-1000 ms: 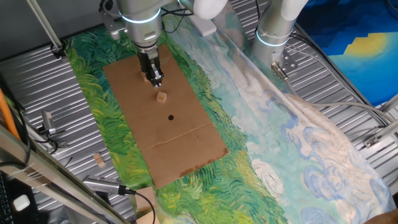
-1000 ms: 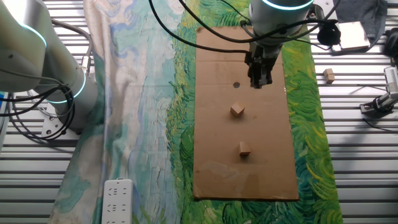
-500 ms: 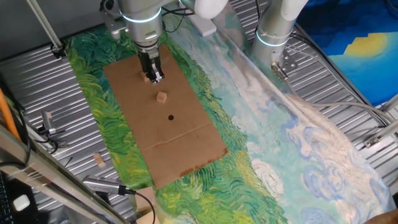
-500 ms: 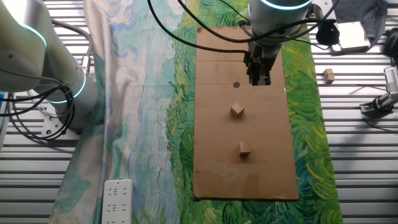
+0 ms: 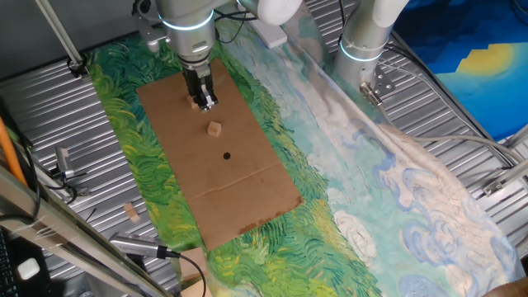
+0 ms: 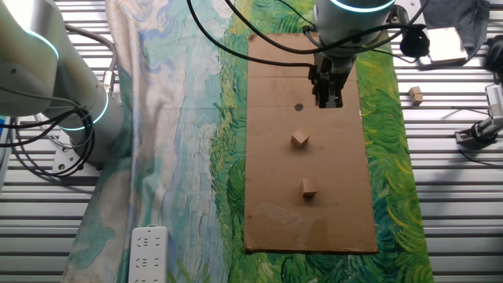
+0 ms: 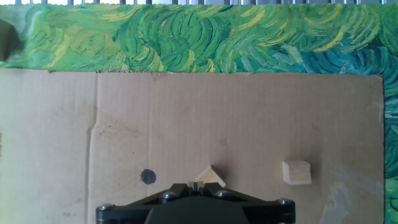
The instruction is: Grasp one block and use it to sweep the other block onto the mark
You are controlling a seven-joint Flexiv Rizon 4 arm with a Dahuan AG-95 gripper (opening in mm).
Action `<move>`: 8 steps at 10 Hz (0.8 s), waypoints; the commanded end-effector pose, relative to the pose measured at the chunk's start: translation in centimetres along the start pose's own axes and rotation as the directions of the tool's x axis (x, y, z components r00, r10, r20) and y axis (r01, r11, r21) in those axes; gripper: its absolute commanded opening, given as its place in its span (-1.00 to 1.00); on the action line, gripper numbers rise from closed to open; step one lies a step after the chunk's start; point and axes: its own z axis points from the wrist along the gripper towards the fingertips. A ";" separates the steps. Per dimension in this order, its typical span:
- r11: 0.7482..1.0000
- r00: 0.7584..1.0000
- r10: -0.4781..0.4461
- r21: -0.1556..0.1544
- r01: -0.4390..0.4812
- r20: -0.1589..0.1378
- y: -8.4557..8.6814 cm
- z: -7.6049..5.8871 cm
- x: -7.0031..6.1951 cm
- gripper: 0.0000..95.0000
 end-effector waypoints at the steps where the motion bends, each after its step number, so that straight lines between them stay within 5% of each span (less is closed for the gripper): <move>1: 0.996 0.996 -0.086 -0.001 0.086 0.000 0.0 0.0 0.0 -1.00; 8: 0.931 0.931 -0.366 -0.001 0.366 0.002 0.0 -0.1 0.1 -1.00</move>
